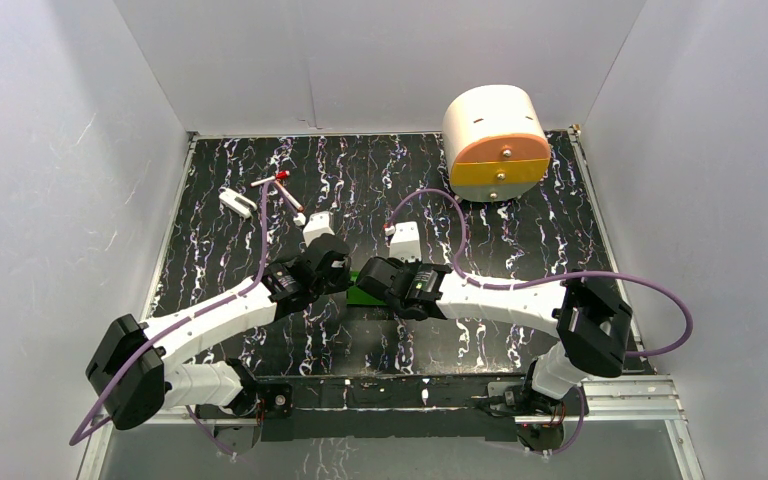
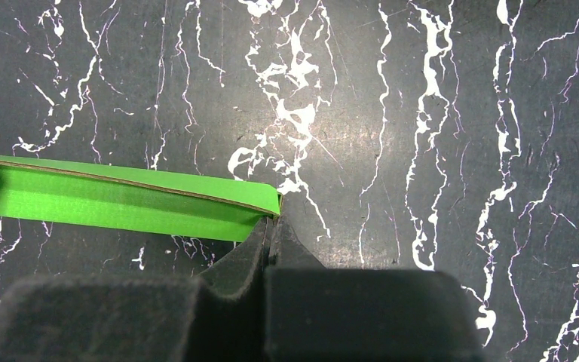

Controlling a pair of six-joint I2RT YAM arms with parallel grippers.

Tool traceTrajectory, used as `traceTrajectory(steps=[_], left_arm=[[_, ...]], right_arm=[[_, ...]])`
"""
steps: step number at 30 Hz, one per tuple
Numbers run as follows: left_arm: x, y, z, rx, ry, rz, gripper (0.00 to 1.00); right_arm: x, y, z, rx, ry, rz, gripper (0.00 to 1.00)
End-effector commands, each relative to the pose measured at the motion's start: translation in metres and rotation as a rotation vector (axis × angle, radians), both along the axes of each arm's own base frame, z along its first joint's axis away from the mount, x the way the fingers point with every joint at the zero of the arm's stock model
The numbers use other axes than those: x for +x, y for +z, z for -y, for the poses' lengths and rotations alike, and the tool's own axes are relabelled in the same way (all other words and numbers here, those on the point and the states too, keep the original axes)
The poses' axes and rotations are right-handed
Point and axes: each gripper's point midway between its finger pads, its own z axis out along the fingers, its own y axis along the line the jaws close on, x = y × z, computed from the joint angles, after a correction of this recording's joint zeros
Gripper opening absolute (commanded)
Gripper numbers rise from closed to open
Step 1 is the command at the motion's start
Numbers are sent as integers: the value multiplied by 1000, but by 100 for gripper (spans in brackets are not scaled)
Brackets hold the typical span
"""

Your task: Fold the paper box

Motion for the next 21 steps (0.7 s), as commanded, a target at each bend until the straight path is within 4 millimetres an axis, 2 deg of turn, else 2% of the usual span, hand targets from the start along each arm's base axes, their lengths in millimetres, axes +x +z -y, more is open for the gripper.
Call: traceTrajectory(steps=[1,12,18,21], left_arm=[[3,29,30,-153,-39,28,0],[-2,33,37,-260,-15,13,0],[3,29,30,-195,-14,35,0],[6,23,18,-102,-17,63,0]], right_arm=[[-15,-14,-15,28,36,-74,0],[-17,-18,-16,25,43,-83,0],[-17,-17,-15,26,43,-79,0],[-17,-16,-14,27,43,-76,0]])
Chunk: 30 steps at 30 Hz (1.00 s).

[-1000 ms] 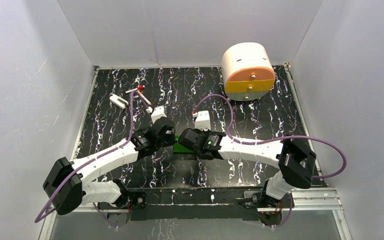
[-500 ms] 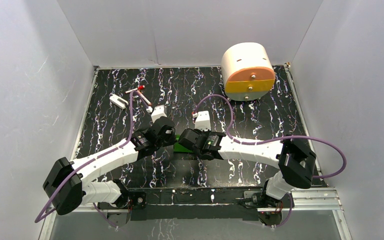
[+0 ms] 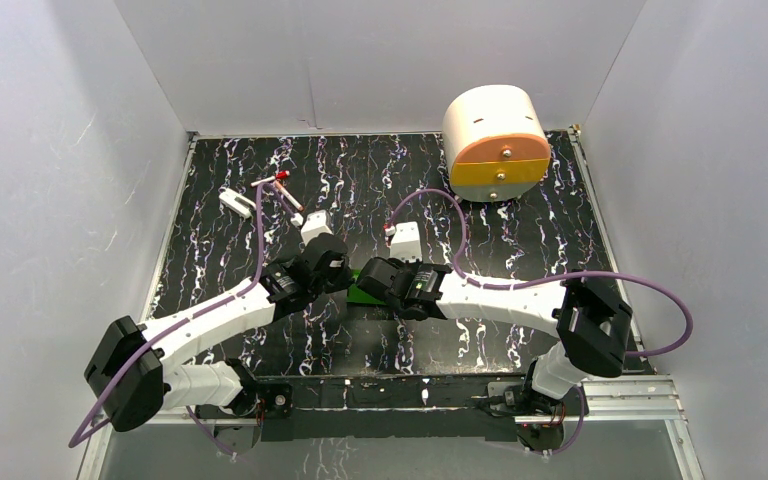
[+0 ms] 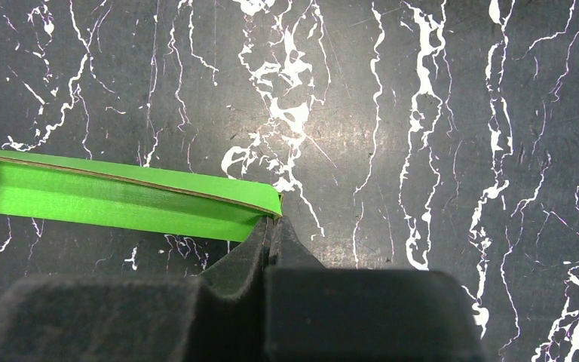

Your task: Fold the paper box

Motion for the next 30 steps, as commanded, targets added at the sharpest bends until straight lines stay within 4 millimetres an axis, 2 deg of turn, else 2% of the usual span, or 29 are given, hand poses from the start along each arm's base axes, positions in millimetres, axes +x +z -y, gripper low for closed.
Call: traceTrajectory(steps=[1,6,15,24,30], left_arm=[[6,16,7,4,-45,79,0],[12,13,-11,154,-69,120,0],[17,10,-18,283,-126,140,0],[21,11,-17,369,-202,158,0],[20,13,-7,417,-276,178,0]], right_arm=[[-17,-16,-17,40,46,-78,0],[-16,-16,-18,35,51,-77,0],[-15,-16,-19,30,52,-72,0],[-15,-18,-20,26,51,-76,0],[-15,-19,-21,24,52,-77,0]])
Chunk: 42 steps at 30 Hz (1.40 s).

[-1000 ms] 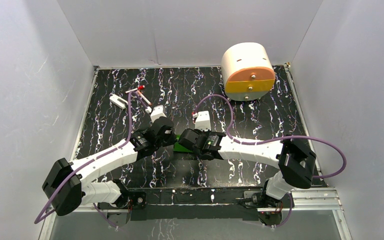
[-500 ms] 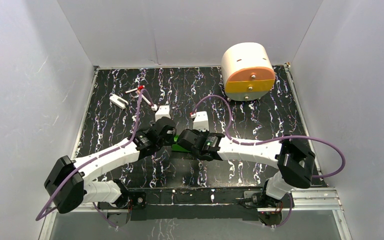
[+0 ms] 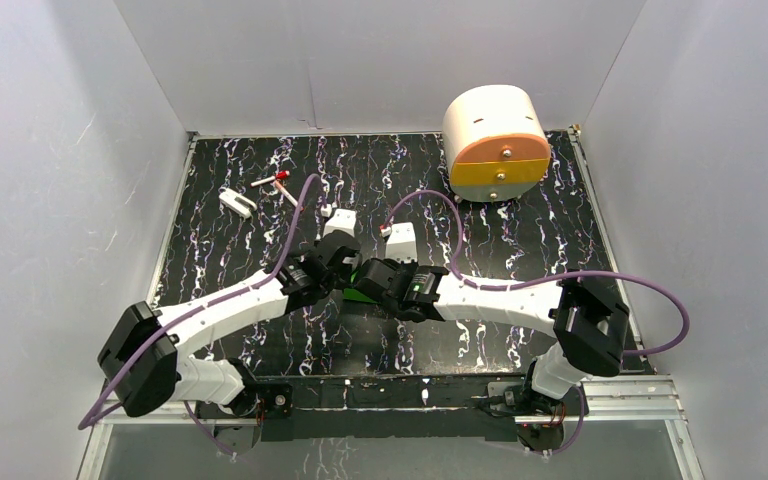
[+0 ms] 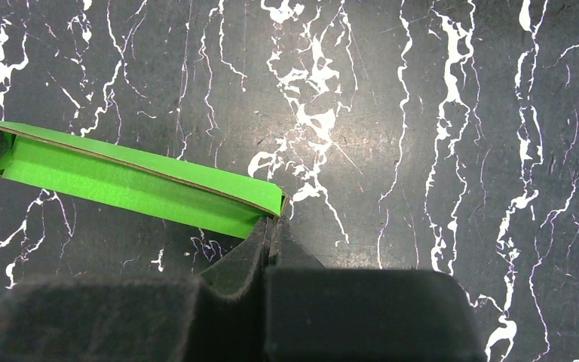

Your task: Fold the paper box

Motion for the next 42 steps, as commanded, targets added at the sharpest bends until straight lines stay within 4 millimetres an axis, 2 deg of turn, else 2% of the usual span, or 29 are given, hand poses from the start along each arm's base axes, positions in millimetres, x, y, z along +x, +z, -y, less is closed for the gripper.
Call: traceTrajectory(steps=[1,8,14,23,30,36,42], left_arm=[[7,21,13,35,-68,65,0],[4,16,18,121,-119,71,0],[4,19,19,164,-136,93,0],[-5,16,27,79,-123,62,0],[-14,-1,28,24,-86,19,0],[-19,-14,17,7,-45,41,0],[-27,-25,10,-56,-6,66,0]], right_arm=[[-15,-19,-7,-18,37,-85,0],[-14,-20,-7,-20,36,-85,0],[-15,-21,-7,-21,37,-88,0],[-15,-21,-7,-17,37,-90,0],[-16,-21,-6,-2,31,-89,0],[-17,-20,-6,30,34,-86,0],[-18,-18,-15,95,65,-75,0]])
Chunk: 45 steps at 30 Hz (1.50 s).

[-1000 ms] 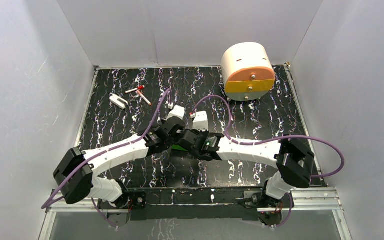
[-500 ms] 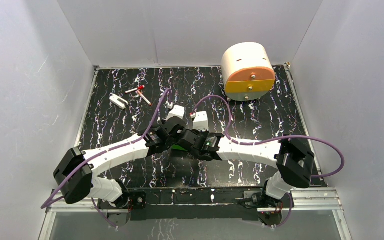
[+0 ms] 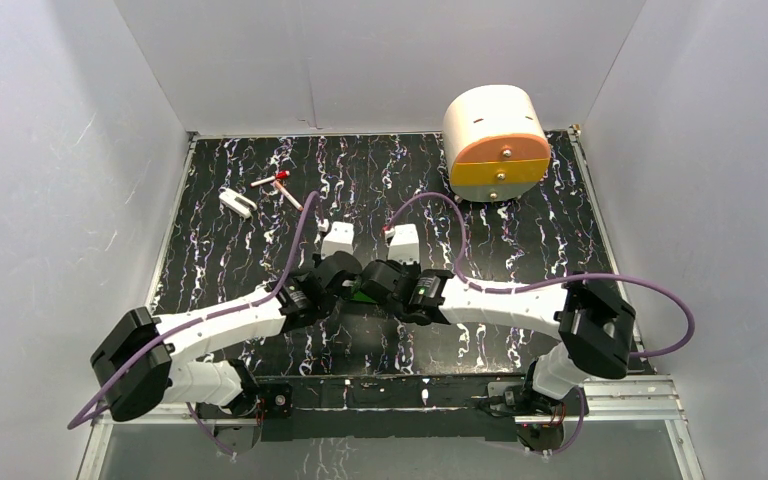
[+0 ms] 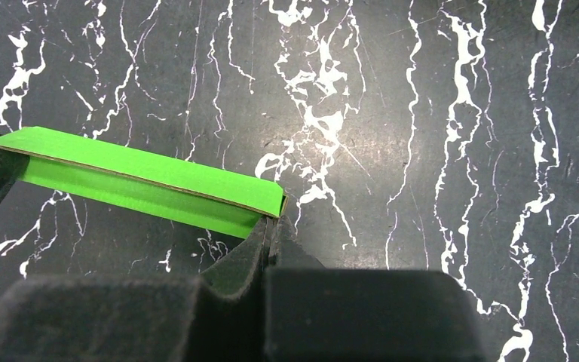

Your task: Fold the paper box

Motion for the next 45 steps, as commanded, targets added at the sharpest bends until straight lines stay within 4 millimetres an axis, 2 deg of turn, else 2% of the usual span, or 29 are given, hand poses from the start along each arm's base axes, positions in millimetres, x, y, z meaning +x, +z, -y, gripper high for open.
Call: traceTrajectory(steps=[1,6,9,12,17,22,27,32,39,45], left_arm=[[-20,-17,8,-88,-21,-33,0],[-24,-27,0,-93,-9,-17,0],[-24,-34,-7,-61,4,-17,0],[-22,-33,-3,-75,4,-6,0],[-22,-38,-5,-72,11,-3,0],[-22,-38,-7,-71,14,5,0],[-22,-39,-7,-70,10,9,0],[-23,-42,-9,-63,10,11,0],[-22,-40,-9,-65,5,20,0],[-23,-41,-9,-65,2,21,0]], right_arm=[[-19,-17,-14,68,70,-87,0],[-21,-13,-15,121,80,-77,1],[-22,-3,-18,167,101,-64,14],[-22,12,-15,218,102,-43,29],[-24,37,-11,360,109,1,48],[-24,46,6,485,26,-2,59],[-14,47,20,645,-71,-23,61],[5,49,23,806,-106,-55,61],[20,49,16,902,-116,-88,61],[27,34,15,909,-165,-128,59]])
